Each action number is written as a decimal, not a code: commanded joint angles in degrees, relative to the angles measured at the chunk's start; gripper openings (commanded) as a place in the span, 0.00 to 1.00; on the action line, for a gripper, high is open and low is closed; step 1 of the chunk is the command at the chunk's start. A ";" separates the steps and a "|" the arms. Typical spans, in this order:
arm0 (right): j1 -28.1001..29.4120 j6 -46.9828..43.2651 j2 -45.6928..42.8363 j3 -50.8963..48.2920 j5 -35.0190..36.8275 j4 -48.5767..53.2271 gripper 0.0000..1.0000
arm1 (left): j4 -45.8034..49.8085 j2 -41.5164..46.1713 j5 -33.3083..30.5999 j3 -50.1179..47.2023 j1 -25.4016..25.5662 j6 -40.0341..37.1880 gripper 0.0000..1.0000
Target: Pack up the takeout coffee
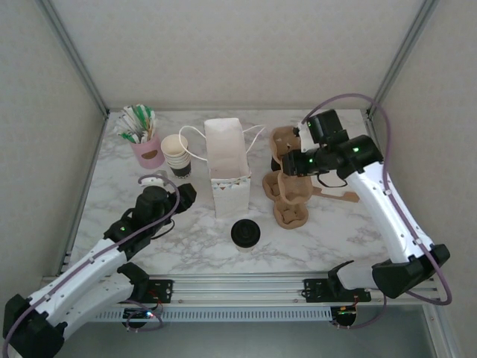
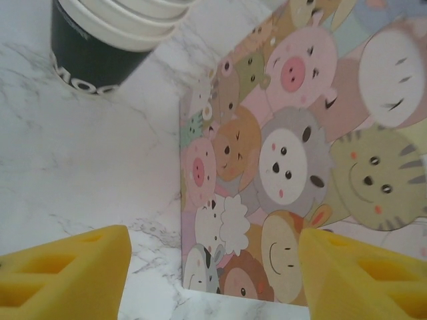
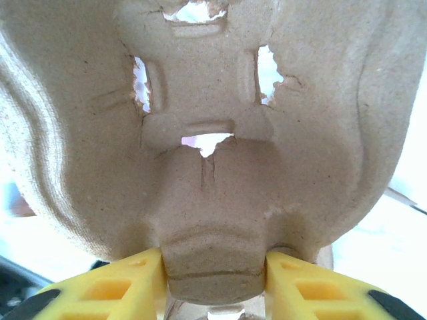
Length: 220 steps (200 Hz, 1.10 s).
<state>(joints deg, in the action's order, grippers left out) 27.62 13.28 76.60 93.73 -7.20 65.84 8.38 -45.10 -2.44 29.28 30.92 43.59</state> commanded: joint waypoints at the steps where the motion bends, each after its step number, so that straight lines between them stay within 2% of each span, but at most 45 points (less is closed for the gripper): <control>1: -0.31 0.31 -0.76 5.68 -6.33 2.16 0.39 | -7.55 -2.46 3.86 -1.07 -0.33 0.62 0.66; 48: 0.55 1.58 2.38 16.95 -17.28 1.68 0.40 | -12.95 -6.23 5.86 -2.54 1.06 1.31 0.65; 105: 2.65 5.19 9.08 27.62 -27.32 -2.64 0.40 | -17.09 -9.81 4.55 -3.11 6.37 2.93 0.64; 188: 5.12 5.67 22.04 38.86 -27.74 -0.99 0.40 | -21.98 -12.80 5.42 -3.37 11.00 4.71 0.65; 220: 5.56 4.50 27.06 43.25 -26.56 1.55 0.40 | -18.68 -10.96 3.56 -3.17 12.24 4.51 0.68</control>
<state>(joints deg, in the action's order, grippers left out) 32.56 18.68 101.01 132.92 -33.69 64.66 -11.07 -57.82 2.39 26.44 42.39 47.62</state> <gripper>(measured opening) 0.399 0.668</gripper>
